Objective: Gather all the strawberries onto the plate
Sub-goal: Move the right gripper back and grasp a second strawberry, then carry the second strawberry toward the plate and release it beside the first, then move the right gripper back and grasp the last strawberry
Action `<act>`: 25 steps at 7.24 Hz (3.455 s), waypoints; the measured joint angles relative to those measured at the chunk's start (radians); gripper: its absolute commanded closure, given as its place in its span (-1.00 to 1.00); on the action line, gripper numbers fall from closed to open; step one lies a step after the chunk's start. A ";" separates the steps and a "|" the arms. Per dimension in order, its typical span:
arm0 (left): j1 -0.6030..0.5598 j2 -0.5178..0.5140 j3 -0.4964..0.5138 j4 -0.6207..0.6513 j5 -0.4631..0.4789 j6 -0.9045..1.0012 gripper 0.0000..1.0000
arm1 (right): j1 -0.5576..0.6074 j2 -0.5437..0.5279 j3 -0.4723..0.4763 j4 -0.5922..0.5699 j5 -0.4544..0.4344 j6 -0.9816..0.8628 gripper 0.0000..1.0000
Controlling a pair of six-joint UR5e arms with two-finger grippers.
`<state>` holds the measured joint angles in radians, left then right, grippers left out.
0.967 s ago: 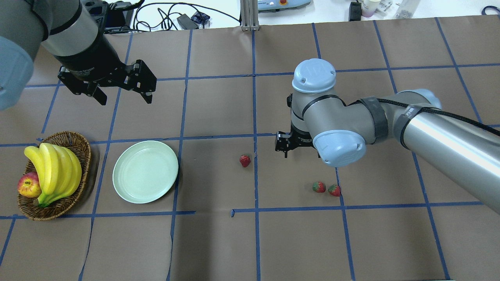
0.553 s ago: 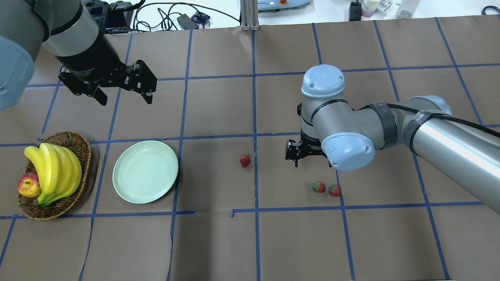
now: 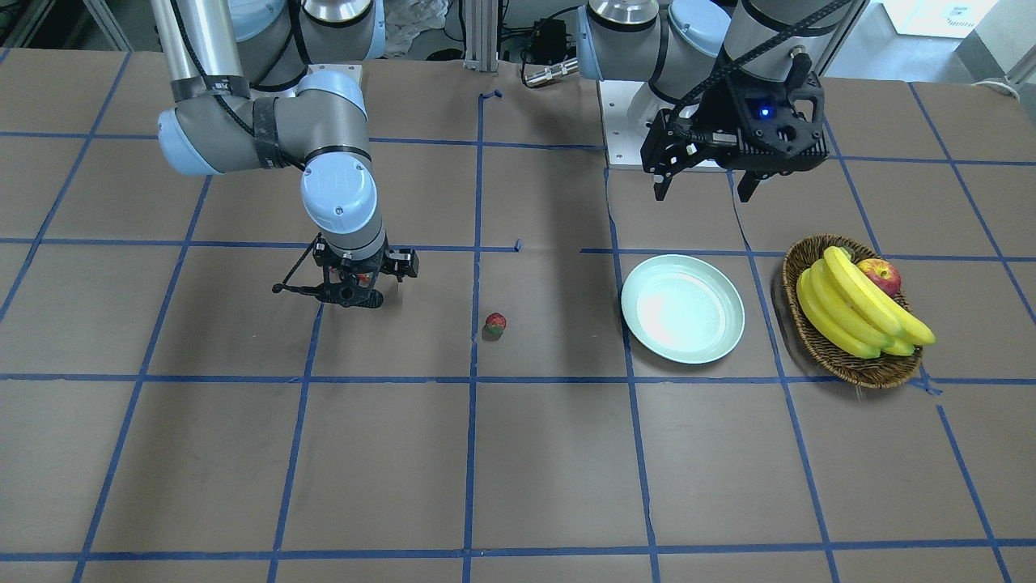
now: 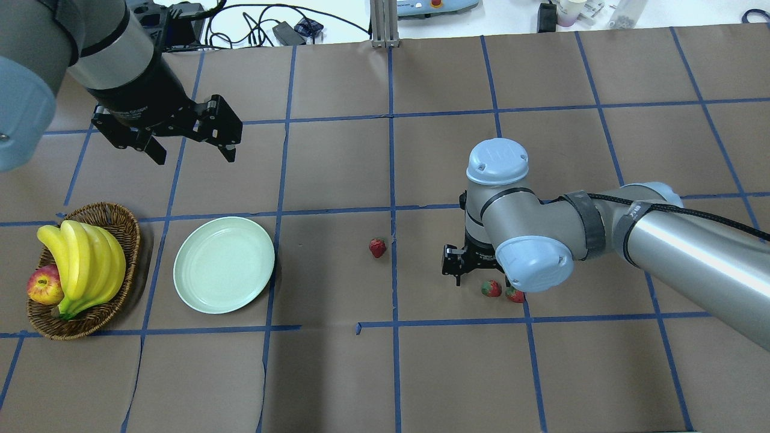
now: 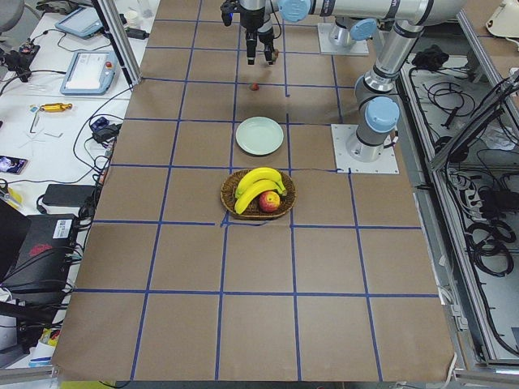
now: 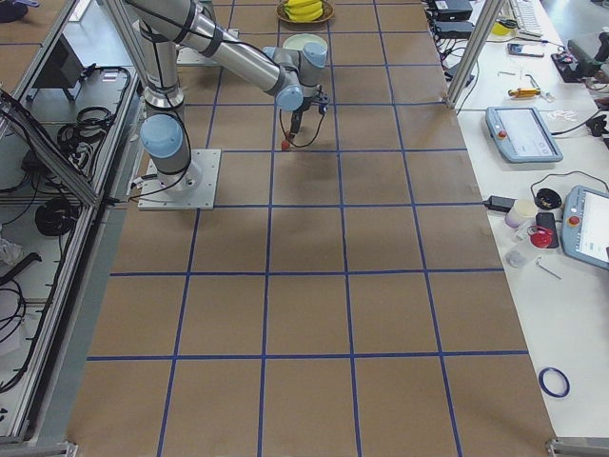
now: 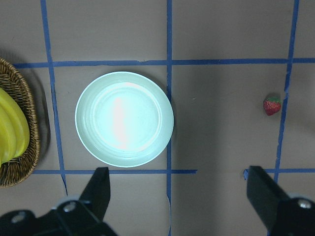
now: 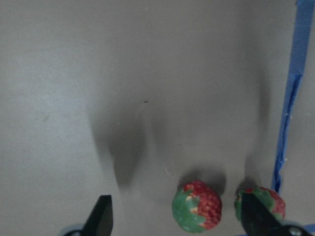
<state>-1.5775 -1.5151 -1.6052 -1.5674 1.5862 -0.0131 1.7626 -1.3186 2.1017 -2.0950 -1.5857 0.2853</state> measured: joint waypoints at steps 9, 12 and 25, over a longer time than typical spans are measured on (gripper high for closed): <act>-0.013 0.000 -0.003 0.001 0.001 -0.002 -1.00 | 0.131 0.018 -0.187 -0.040 0.109 0.140 0.93; -0.013 0.000 -0.002 0.001 0.002 -0.003 -1.00 | 0.318 0.133 -0.292 -0.110 0.153 0.250 0.89; -0.015 0.004 -0.006 0.001 0.002 0.000 -1.00 | 0.021 -0.093 0.061 -0.019 -0.072 -0.178 -0.93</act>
<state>-1.5922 -1.5115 -1.6110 -1.5662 1.5877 -0.0128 1.7834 -1.4120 2.1624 -2.1137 -1.6576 0.1073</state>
